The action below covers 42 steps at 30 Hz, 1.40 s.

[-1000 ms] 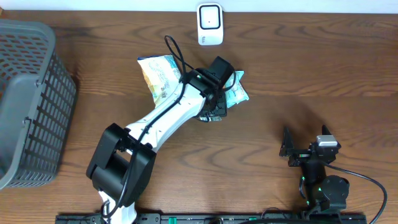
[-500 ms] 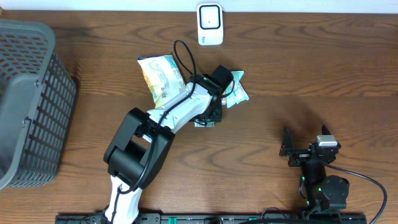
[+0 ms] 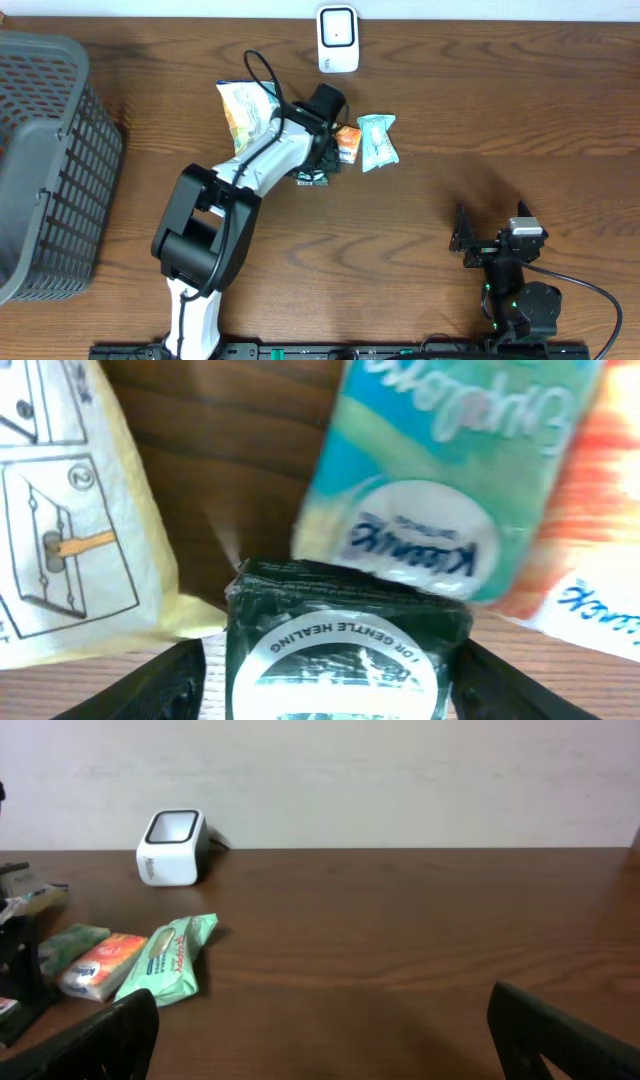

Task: Scan the item barcode
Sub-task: 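Carry the green tin to the scanner and hold it under it, then place the green tin on the table in front of the items, then move the left gripper back toward the grey basket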

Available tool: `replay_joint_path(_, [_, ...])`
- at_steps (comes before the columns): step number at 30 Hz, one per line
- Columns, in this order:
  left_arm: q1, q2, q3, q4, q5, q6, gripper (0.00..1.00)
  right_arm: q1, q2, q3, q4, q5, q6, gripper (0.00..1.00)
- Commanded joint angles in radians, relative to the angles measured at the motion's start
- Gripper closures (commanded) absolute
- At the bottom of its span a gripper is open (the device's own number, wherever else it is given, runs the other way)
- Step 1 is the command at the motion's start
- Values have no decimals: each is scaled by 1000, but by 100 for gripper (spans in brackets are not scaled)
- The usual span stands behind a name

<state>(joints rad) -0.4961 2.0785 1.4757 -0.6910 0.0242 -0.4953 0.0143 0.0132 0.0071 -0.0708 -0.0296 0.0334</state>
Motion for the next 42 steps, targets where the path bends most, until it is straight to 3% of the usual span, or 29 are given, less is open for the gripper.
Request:
replay_joint_path(1, [9,-27,-2,-6,59,6,22,-6,-2,-2,-4,1,7,1])
replay_joint_path(6, [9,-111,2,-7,81,13,21,-6,-2,-2,-4,1,7,1])
replay_joint_path(15, [9,-449,2,-63,59,14,20,-6,-2,-2,-4,1,7,1])
replay_joint_path(16, [9,-486,2,-92,35,14,20,-6,-2,-2,-4,1,7,1])
replay_joint_path(18, [9,-558,2,-171,-37,16,1,-6,-2,-2,-4,1,7,1])
replay_joint_path(23, [9,-697,2,-426,-194,35,2,-6,-2,-2,-4,1,7,1])
replay_joint_path(39, [9,-771,1,-809,-226,34,3,-6,-2,-2,-4,1,7,1])
replay_joint_path(42, [39,-779,1,-876,-352,-90,2,-6,-2,-2,-4,1,7,1])
